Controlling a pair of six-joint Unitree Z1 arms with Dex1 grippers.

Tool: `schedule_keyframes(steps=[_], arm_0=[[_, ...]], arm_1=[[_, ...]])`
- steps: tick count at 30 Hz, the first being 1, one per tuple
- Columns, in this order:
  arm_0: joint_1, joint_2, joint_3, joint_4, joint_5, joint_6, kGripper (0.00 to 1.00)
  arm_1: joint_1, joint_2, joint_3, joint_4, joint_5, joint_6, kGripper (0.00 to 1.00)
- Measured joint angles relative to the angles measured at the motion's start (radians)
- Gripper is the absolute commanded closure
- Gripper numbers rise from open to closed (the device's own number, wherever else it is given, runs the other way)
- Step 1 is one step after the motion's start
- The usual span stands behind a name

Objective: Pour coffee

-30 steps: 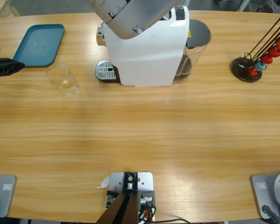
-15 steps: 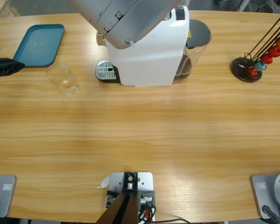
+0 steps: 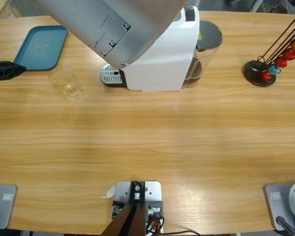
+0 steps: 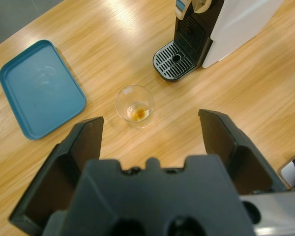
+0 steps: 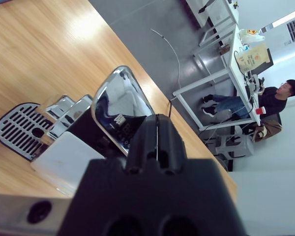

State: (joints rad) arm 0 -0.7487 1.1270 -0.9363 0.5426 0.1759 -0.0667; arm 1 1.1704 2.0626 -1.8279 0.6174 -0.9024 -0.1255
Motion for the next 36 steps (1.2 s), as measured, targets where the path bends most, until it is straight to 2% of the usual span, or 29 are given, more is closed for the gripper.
schedule_keyframes(steps=[11,36], arm_0=[[0.000,0.000,0.000,0.000,0.000,0.000,0.170],[0.000,0.000,0.000,0.000,0.000,0.000,0.170]], arm_1=[[0.000,0.000,-0.001,0.006,0.036,0.018,1.000],[0.000,0.002,-0.001,0.006,0.052,0.077,1.000]])
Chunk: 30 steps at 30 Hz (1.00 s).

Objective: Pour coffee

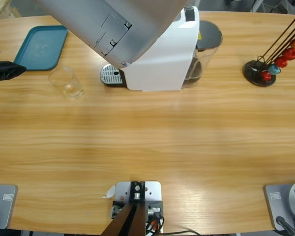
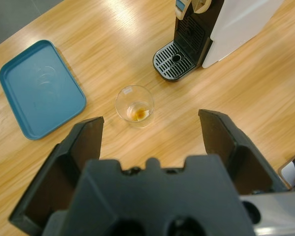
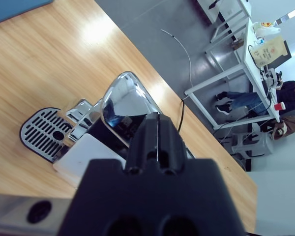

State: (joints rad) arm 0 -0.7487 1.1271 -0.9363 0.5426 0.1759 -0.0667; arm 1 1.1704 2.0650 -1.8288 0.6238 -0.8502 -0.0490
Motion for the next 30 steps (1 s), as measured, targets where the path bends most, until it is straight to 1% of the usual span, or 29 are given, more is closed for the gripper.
schedule_keyframes(steps=[10,30], arm_0=[[0.000,0.007,0.000,0.000,0.000,0.000,0.170],[0.000,0.007,0.000,0.002,0.000,0.000,0.170]], arm_1=[[0.000,0.005,0.000,-0.003,0.033,0.024,1.000],[0.003,0.017,0.006,-0.040,0.045,0.060,1.000]])
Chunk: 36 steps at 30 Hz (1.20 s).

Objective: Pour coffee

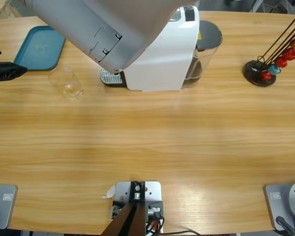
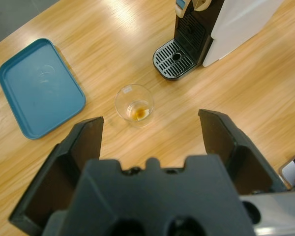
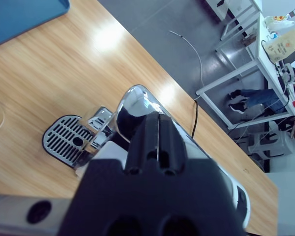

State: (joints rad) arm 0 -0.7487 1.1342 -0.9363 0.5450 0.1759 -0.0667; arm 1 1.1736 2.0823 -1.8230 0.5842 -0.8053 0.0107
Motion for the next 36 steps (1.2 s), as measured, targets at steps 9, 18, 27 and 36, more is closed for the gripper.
schedule_keyframes(steps=[9,18,27,36], arm_0=[[0.000,0.000,0.000,0.007,0.000,0.000,0.170],[-0.001,0.000,0.000,0.016,0.000,0.000,0.170],[-0.001,0.000,0.000,0.016,0.000,0.000,0.170],[-0.001,0.000,0.000,0.016,0.000,0.000,0.165]], arm_1=[[0.004,0.005,0.016,-0.022,0.004,0.021,1.000],[0.023,0.016,0.046,-0.055,0.015,0.040,1.000],[0.028,-0.007,0.071,-0.061,0.015,0.038,1.000],[0.025,-0.142,0.123,0.079,0.101,0.034,0.034]])
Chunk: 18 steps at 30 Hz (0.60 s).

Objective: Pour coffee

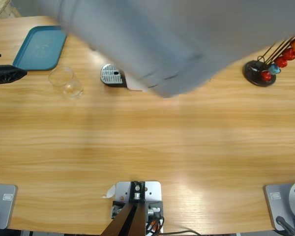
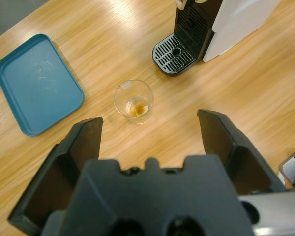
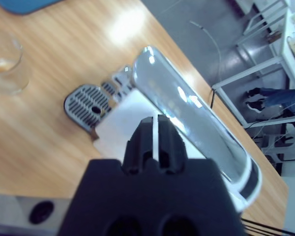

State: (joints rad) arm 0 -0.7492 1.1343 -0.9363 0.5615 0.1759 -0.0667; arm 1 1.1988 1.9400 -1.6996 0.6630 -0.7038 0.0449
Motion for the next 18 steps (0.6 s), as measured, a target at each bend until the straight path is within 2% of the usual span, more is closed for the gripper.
schedule_keyframes(steps=[3,9,13,14,16,18], arm_0=[[0.000,0.000,0.000,0.000,0.000,0.000,0.164],[0.000,-0.002,0.000,0.001,-0.003,0.000,0.156],[0.000,-0.003,0.000,0.002,-0.005,0.000,0.083],[0.000,-0.003,0.000,0.002,-0.010,0.000,0.082],[0.000,-0.003,0.000,0.002,-0.031,0.000,0.082],[0.000,-0.003,0.001,0.003,-0.065,0.000,0.082]], arm_1=[[-0.008,-0.074,0.003,0.059,0.068,0.014,0.000],[-0.022,-0.189,0.041,0.151,0.168,0.089,0.000],[-0.069,-0.261,0.160,0.156,0.282,0.176,0.000],[-0.085,-0.282,0.202,0.148,0.309,0.195,0.014],[-0.116,-0.327,0.291,0.117,0.362,0.224,0.190],[-0.149,-0.366,0.376,0.084,0.416,0.240,0.203]])
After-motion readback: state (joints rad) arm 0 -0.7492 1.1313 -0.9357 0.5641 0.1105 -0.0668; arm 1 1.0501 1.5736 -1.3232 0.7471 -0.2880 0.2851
